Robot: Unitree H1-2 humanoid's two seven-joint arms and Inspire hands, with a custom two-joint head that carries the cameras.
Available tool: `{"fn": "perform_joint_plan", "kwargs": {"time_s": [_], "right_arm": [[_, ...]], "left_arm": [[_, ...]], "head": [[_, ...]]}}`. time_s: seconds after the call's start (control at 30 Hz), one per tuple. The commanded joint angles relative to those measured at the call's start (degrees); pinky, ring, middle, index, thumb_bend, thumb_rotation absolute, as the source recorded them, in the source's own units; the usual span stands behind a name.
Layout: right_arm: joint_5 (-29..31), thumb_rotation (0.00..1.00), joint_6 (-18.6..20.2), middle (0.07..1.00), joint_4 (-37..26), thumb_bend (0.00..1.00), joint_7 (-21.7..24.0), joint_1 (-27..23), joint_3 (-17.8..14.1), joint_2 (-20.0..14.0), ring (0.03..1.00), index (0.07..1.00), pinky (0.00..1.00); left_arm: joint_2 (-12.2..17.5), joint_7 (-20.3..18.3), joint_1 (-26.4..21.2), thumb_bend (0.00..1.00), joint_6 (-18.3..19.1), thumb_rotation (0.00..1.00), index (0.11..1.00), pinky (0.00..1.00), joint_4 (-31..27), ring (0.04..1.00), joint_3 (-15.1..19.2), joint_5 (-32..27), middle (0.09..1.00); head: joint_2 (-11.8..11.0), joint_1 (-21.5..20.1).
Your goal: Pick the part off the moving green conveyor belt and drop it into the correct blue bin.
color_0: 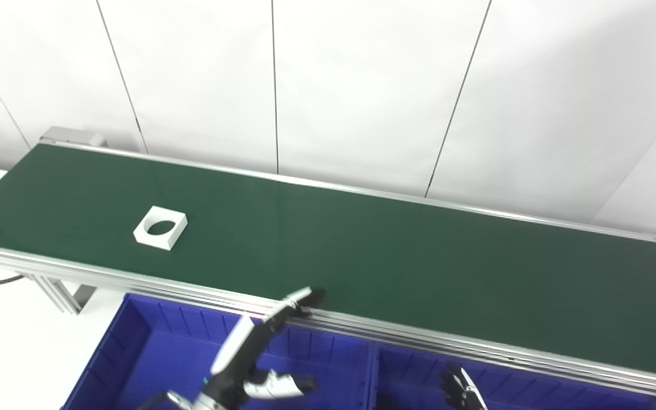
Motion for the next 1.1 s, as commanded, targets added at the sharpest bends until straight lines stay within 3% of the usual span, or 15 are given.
{"fn": "perform_joint_plan", "kwargs": {"time_s": [0.0, 0.1, 0.2, 0.4, 0.7, 0.9, 1.07], "right_arm": [[-0.1, 0.5, -3.1, 0.881, -1.2, 0.95, -1.0, -0.5, 0.0, 0.4, 0.87, 0.928, 0.84], [-0.7, 0.49, -3.1, 0.877, -1.5, 0.95, -1.7, -0.5, 0.2, 0.6, 0.859, 0.921, 0.82], [-0.5, 0.48, -3.1, 0.876, -1.6, 0.94, -1.7, -0.4, 0.4, 0.6, 0.86, 0.919, 0.82], [-1.4, 0.48, -3.1, 0.873, -1.4, 0.93, -2.8, -0.5, 0.8, 0.3, 0.859, 0.913, 0.81], [-0.2, 0.46, -3.1, 0.871, -1.8, 0.94, -2.3, -0.5, 1.1, 0.3, 0.852, 0.909, 0.81], [-1.7, 0.48, -3.1, 0.855, -2.7, 0.95, -3.7, 0.0, 1.2, -0.1, 0.837, 0.897, 0.81], [-1.4, 0.48, -3.1, 0.857, -3.1, 0.95, -3.5, 0.2, 1.2, -0.4, 0.836, 0.9, 0.81]], "left_arm": [[1.2, 1.1, -1.9, 0.83, -1.9, 0.79, 0.865, 0.78, -2.4, 0.841, 1.8, 3.0, 0.864], [2.4, -0.6, -2.9, 0.84, -1.9, 0.82, 0.867, 0.78, -3.5, 0.844, 4.0, 2.4, 0.864], [3.7, -2.5, -4.2, 0.78, -1.9, 0.8, 0.892, 0.84, -3.8, 0.88, 5.9, 1.3, 0.895], [5.6, -5.1, -8.4, 0.79, -1.9, 0.79, 0.907, 0.84, -0.2, 0.896, 10.8, 1.0, 0.911], [6.4, -9.4, -14.3, 0.78, -1.9, 0.58, 0.933, 0.85, 9.5, 0.916, 14.5, 2.0, 0.932], [6.9, -8.3, -21.2, 0.77, -1.9, 0.42, 0.932, 0.89, 19.3, 0.92, 14.4, 3.4, 0.932], [7.7, -8.8, -26.6, 0.81, -1.9, 0.37, 0.95, 0.91, 27.3, 0.943, 14.3, 6.2, 0.948]], "head": [[0.3, -0.6], [0.9, -1.8], [1.1, -2.3], [1.3, -3.2], [1.6, -4.4], [2.1, -4.6], [2.5, -4.6]]}}
